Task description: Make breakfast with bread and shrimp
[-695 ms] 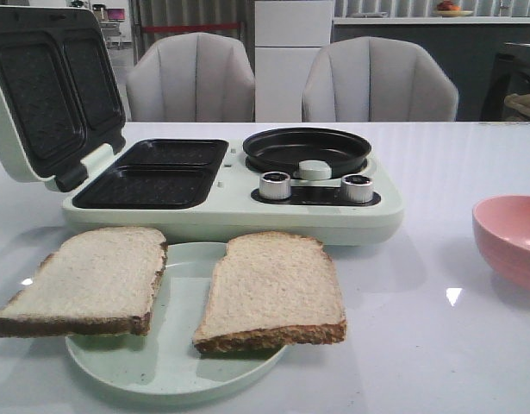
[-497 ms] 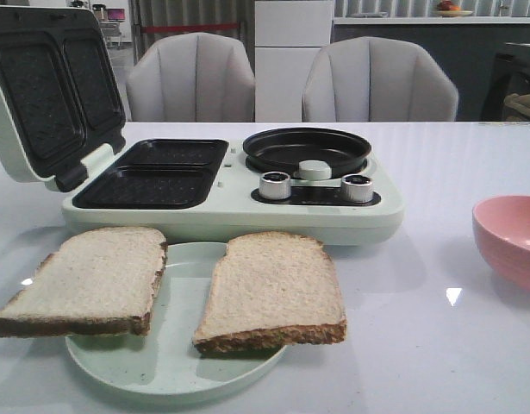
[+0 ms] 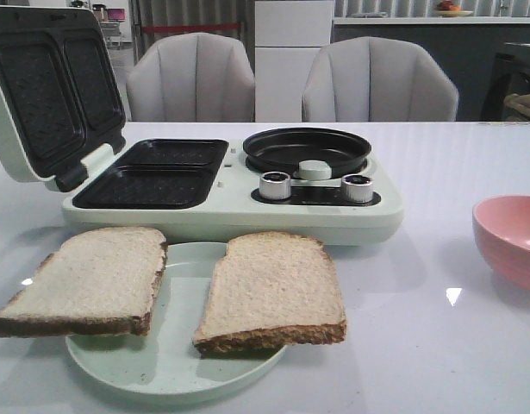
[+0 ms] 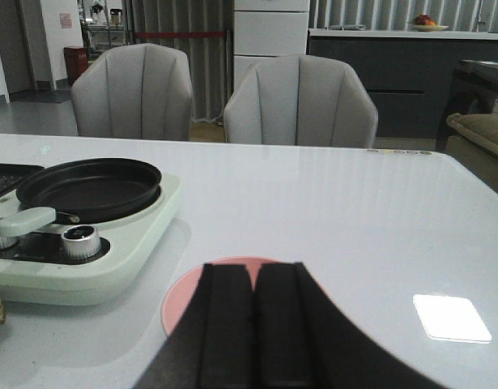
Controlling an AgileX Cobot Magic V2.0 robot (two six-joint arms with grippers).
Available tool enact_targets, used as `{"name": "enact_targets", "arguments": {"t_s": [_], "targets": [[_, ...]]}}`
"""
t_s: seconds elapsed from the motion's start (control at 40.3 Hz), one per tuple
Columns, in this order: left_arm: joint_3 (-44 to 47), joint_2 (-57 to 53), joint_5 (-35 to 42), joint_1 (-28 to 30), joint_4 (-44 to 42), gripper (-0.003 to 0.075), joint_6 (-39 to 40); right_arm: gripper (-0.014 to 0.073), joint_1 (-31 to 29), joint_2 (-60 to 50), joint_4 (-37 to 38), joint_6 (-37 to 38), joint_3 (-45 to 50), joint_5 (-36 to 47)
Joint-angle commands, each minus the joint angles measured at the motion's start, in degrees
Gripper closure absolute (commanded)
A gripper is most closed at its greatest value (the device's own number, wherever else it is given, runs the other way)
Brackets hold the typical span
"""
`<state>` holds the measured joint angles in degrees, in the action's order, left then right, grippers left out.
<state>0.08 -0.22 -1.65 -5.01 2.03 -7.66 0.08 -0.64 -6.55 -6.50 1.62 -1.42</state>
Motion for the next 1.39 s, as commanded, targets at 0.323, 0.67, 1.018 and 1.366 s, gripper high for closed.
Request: {"name": "enact_targets", "arguments": {"t_s": [0.323,0.67,1.018,1.366], "targets": [[-3.9,-1.15,5.51,-0.35,2.68,0.0619,0.67,0.0559,-0.03,-1.18,-4.9,-0.28,-5.72,1.42],[-30.54,10.33,-15.14,-0.35,3.83,0.0619,0.67,0.0559,-0.03,7.07,-5.1,-0.28,-29.41,-11.95],[-45.24,27.16,-28.41,-0.35,6.31,0.0619,0.67,0.0559,-0.03,24.27,-3.54,-0.28,-43.05,-25.25],[-45.14,34.91,-31.37,-0.35,6.91,0.0619,0.67,0.0559,-0.03,35.52,-2.71,-0.28,-40.96,-29.42]]}}
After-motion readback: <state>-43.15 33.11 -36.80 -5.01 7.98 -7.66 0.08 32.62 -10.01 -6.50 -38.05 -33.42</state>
